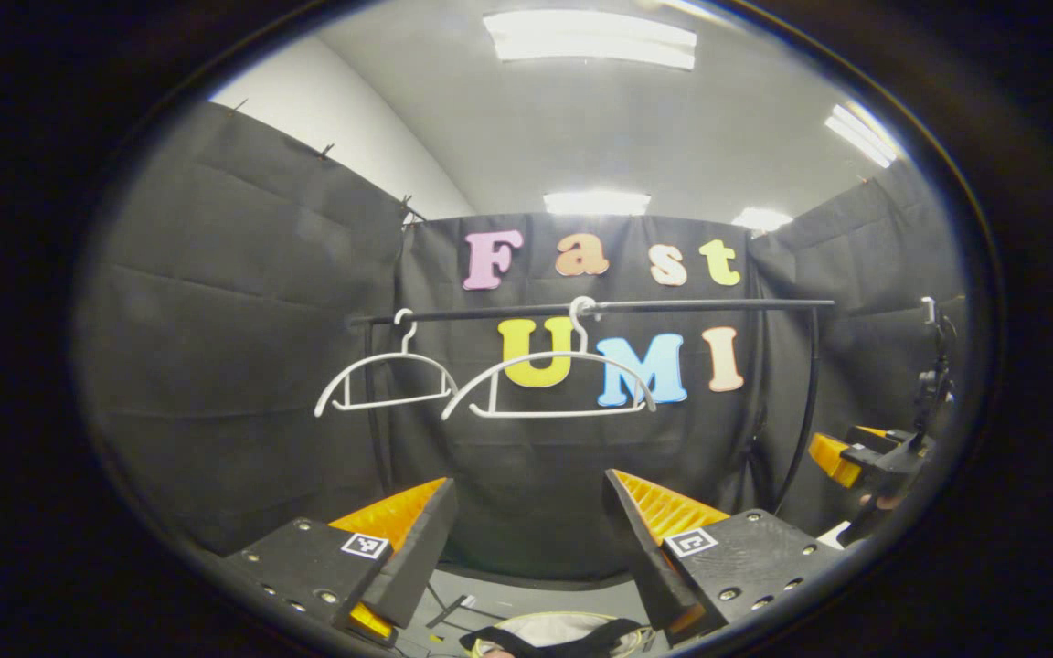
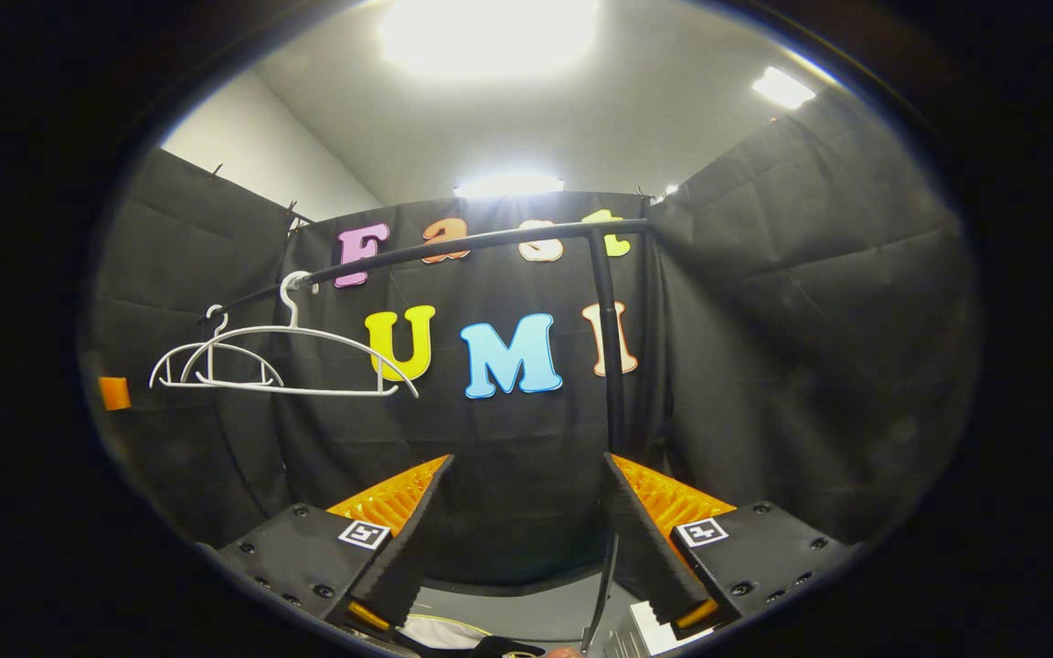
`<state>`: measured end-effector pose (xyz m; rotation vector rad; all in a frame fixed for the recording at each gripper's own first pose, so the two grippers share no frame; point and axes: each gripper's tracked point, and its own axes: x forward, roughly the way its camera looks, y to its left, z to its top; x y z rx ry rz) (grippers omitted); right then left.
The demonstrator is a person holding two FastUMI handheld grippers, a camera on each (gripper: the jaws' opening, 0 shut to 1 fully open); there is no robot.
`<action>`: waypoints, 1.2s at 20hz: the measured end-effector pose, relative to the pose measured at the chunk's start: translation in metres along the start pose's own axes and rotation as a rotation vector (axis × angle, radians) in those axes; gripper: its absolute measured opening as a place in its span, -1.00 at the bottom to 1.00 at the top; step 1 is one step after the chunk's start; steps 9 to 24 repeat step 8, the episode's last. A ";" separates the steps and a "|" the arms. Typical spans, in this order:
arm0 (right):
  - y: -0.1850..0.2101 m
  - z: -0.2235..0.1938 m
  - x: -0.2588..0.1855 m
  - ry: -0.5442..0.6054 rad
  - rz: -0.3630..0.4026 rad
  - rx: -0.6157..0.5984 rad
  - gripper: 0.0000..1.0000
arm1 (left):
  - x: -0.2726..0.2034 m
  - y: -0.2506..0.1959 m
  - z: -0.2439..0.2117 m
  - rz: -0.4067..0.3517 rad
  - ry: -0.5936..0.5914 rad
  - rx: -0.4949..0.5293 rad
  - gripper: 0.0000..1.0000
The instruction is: Grasp the clothes on the hanger with both hands and then place them into the laundry hamper below.
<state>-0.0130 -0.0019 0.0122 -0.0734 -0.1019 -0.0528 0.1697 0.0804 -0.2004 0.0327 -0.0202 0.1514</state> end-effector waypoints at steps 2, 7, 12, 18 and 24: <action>0.001 -0.003 -0.001 0.005 -0.008 -0.007 0.95 | 0.002 0.002 -0.003 -0.007 -0.005 -0.035 0.87; 0.000 -0.005 -0.005 0.019 -0.026 -0.009 0.95 | 0.008 0.016 -0.008 -0.004 -0.032 -0.052 0.87; 0.000 -0.005 -0.008 0.021 -0.033 0.002 0.95 | 0.007 0.019 -0.010 0.000 -0.032 -0.047 0.84; 0.000 -0.005 -0.008 0.021 -0.033 0.002 0.95 | 0.007 0.019 -0.010 0.000 -0.032 -0.047 0.84; 0.000 -0.005 -0.008 0.021 -0.033 0.002 0.95 | 0.007 0.019 -0.010 0.000 -0.032 -0.047 0.84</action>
